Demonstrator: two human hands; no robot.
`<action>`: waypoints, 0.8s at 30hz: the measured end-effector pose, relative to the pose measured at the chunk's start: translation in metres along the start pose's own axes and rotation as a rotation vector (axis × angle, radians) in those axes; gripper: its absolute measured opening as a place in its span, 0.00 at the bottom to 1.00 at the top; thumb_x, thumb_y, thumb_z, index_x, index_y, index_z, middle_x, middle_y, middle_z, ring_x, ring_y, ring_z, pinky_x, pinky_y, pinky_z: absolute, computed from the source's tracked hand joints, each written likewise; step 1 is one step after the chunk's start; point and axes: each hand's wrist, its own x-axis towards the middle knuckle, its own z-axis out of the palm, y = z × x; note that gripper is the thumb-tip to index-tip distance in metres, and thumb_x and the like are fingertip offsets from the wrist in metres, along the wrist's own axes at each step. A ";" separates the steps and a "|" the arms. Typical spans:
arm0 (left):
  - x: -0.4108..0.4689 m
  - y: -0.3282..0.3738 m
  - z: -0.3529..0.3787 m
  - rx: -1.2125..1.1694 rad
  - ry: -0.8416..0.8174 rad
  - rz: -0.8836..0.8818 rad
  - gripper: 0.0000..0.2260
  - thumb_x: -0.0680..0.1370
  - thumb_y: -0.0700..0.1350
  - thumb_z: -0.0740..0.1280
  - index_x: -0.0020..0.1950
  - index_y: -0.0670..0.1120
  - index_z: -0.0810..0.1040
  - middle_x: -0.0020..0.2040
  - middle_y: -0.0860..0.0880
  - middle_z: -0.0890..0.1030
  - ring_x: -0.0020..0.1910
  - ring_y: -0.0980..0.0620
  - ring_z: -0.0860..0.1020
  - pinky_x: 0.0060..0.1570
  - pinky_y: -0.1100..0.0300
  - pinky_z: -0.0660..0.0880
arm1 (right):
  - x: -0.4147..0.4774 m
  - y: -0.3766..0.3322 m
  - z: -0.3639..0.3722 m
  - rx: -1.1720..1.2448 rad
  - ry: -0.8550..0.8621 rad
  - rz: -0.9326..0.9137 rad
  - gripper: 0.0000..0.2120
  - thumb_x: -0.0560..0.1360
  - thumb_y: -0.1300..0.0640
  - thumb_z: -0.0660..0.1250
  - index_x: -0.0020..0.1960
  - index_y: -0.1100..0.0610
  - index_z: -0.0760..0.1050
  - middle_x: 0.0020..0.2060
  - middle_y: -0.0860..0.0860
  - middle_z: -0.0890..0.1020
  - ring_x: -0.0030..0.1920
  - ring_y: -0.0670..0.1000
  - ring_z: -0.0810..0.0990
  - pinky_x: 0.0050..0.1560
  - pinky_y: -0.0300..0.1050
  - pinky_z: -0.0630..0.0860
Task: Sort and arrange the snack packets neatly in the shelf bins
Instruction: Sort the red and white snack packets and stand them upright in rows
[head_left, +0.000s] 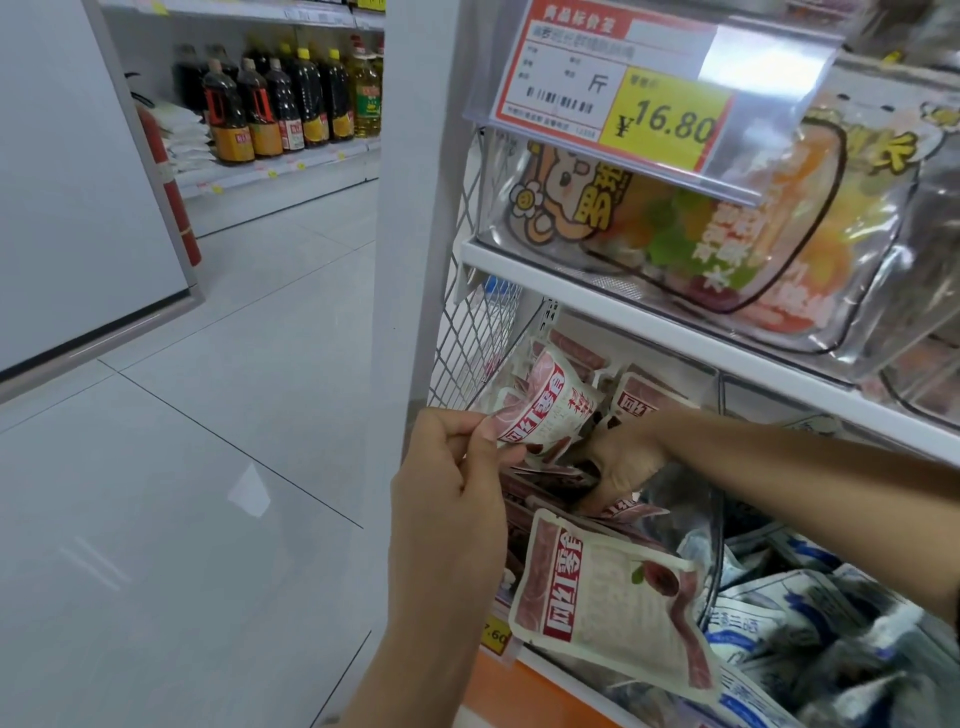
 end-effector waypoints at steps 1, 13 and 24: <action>0.000 0.000 0.000 0.005 0.000 0.003 0.05 0.79 0.47 0.60 0.43 0.53 0.71 0.40 0.62 0.83 0.41 0.66 0.81 0.34 0.74 0.72 | -0.002 -0.002 0.000 -0.012 0.007 0.003 0.61 0.44 0.19 0.65 0.71 0.46 0.61 0.59 0.51 0.79 0.56 0.53 0.79 0.61 0.53 0.74; 0.001 -0.001 0.001 0.011 -0.014 0.045 0.05 0.79 0.46 0.60 0.44 0.51 0.71 0.39 0.62 0.83 0.41 0.65 0.81 0.35 0.75 0.72 | -0.011 -0.016 0.001 -0.077 -0.007 0.084 0.31 0.70 0.33 0.62 0.63 0.55 0.73 0.55 0.54 0.80 0.56 0.53 0.77 0.58 0.48 0.72; 0.000 0.000 0.006 0.052 -0.003 0.037 0.05 0.79 0.48 0.59 0.43 0.54 0.71 0.41 0.62 0.83 0.41 0.64 0.81 0.38 0.65 0.74 | -0.024 -0.014 0.004 -0.190 0.130 0.012 0.31 0.69 0.31 0.60 0.61 0.51 0.74 0.54 0.49 0.78 0.54 0.51 0.75 0.59 0.50 0.72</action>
